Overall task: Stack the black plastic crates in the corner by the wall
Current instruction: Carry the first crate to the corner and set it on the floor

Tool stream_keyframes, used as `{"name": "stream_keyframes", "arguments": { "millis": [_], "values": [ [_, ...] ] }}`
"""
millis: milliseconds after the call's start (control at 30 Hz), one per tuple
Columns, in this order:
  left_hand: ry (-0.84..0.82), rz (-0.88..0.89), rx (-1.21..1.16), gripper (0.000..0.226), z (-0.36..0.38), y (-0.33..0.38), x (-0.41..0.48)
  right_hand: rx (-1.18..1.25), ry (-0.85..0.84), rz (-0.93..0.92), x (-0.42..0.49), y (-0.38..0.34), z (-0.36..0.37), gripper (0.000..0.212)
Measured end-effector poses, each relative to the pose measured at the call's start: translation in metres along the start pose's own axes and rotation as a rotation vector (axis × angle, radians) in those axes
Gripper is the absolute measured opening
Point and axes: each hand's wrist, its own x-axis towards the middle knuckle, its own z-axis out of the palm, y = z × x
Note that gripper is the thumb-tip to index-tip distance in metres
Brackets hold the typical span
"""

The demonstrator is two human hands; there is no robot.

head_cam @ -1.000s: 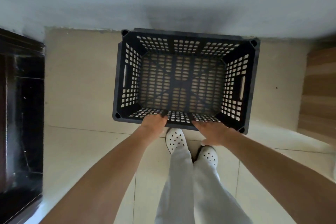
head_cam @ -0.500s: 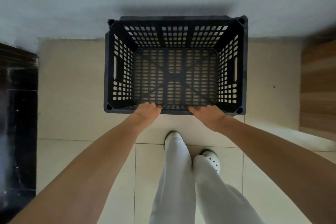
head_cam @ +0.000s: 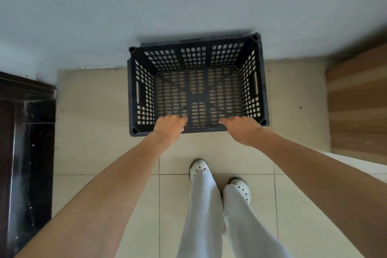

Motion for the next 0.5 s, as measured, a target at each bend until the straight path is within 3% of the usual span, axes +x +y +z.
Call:
{"name": "stream_keyframes", "arguments": {
  "millis": [167, 300, 500],
  "values": [
    [0.303, -0.039, -0.238, 0.035, -0.085, 0.009, -0.06, 0.258, 0.271, 0.171, -0.078, -0.008, -0.07, 0.038],
    [0.481, -0.012, -0.268, 0.036, -0.164, 0.011, -0.117, 0.375, 0.484, 0.245, -0.153, -0.02, -0.138, 0.033],
    [0.534, 0.126, -0.302, 0.027, -0.268, 0.019, -0.192, 0.429, 0.628, 0.351, -0.265, -0.051, -0.211, 0.028]
  ]
}}
